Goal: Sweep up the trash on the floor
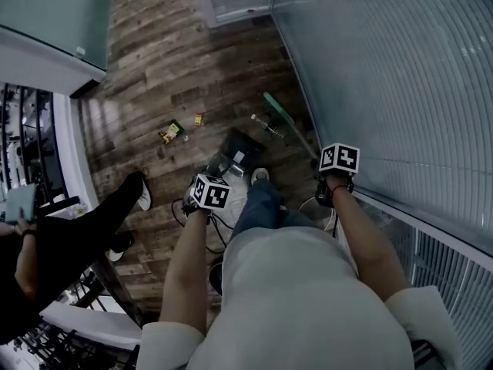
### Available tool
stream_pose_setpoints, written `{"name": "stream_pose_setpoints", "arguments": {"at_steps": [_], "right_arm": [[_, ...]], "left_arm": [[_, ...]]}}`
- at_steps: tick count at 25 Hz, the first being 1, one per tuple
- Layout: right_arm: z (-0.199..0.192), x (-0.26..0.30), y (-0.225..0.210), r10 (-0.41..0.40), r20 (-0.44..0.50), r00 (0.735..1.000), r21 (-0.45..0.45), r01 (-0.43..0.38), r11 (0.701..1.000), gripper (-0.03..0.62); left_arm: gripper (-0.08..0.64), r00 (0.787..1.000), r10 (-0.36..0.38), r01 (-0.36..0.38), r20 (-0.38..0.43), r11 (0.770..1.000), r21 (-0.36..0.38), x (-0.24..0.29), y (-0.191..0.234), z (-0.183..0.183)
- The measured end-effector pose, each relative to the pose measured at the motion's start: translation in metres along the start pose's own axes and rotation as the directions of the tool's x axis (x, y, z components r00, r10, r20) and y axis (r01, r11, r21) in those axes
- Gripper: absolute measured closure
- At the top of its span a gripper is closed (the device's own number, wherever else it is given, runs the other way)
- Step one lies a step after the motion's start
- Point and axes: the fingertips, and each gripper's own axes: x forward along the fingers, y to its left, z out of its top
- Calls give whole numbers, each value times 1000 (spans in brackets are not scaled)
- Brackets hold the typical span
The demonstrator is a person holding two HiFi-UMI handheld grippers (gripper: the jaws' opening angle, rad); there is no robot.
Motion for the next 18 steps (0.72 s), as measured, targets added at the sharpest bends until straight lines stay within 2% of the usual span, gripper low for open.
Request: {"name": "stream_pose_setpoints", "arguments": {"at_steps": [6, 18], "right_arm": [[18, 24, 6, -16, -31, 999, 12, 17, 1000, 494], [19, 62, 15, -76, -92, 993, 7, 77, 997, 494]], "left_arm": [[552, 1000, -11, 11, -9, 1000, 23, 6, 0, 14], [551, 1000, -11, 11, -19, 1000, 22, 13, 8, 28]]}}
